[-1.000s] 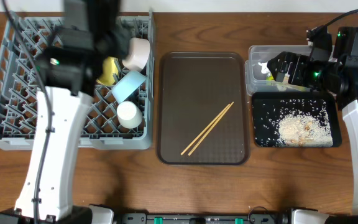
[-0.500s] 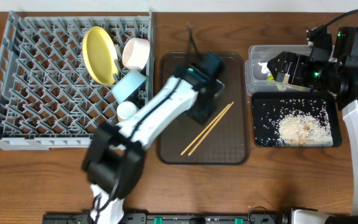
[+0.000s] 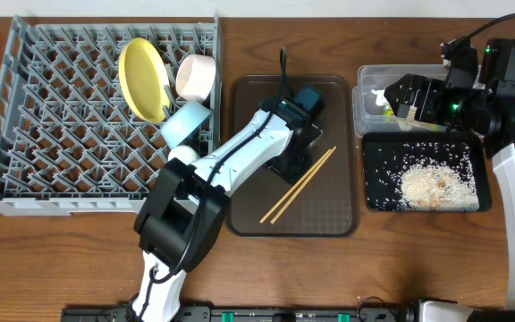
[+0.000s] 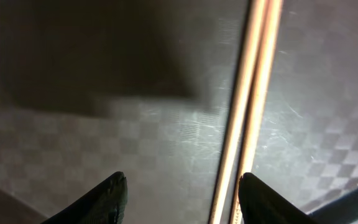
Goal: Sort waste into correct bins and load items into the dishwasher
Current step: 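Move the left gripper to the wooden chopsticks on the brown tray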
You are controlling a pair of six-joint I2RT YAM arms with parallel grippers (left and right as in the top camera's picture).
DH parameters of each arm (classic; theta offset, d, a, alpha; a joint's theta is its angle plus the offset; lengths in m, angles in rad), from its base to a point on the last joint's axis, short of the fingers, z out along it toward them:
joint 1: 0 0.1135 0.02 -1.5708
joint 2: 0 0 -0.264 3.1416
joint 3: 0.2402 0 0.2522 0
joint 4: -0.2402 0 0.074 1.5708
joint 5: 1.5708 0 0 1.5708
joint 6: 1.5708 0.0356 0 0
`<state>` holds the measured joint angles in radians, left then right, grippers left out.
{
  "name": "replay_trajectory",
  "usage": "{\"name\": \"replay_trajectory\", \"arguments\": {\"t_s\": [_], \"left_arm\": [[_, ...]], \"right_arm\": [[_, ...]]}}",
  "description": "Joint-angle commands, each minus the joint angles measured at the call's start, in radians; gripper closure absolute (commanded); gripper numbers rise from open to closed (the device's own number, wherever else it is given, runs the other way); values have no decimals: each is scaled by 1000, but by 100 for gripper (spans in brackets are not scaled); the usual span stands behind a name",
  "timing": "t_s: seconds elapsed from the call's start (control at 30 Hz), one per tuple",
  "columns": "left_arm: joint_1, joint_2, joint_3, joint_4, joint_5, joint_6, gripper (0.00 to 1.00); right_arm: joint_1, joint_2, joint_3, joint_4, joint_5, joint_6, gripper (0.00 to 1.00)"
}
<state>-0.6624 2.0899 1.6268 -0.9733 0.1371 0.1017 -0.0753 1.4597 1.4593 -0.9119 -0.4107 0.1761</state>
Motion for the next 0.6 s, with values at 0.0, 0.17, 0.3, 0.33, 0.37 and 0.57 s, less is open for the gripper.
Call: {"name": "replay_trajectory", "arguments": {"t_s": [0.0, 0.17, 0.3, 0.33, 0.37, 0.57], "left_arm": [[-5, 14, -8, -8, 61, 105, 41], [-10, 14, -50, 30, 61, 133, 40], [-10, 14, -55, 37, 57, 125, 40], [-10, 14, -55, 38, 57, 122, 40], [-10, 14, -55, 38, 54, 122, 40], [-10, 16, -55, 17, 34, 128, 36]], "right_arm": [[4, -1, 3, -1, 0, 6, 1], [4, -1, 3, -1, 0, 6, 1], [4, -1, 3, -1, 0, 6, 1], [4, -1, 3, -1, 0, 6, 1], [4, -1, 3, -1, 0, 6, 1], [4, -1, 3, -1, -1, 6, 1]]}}
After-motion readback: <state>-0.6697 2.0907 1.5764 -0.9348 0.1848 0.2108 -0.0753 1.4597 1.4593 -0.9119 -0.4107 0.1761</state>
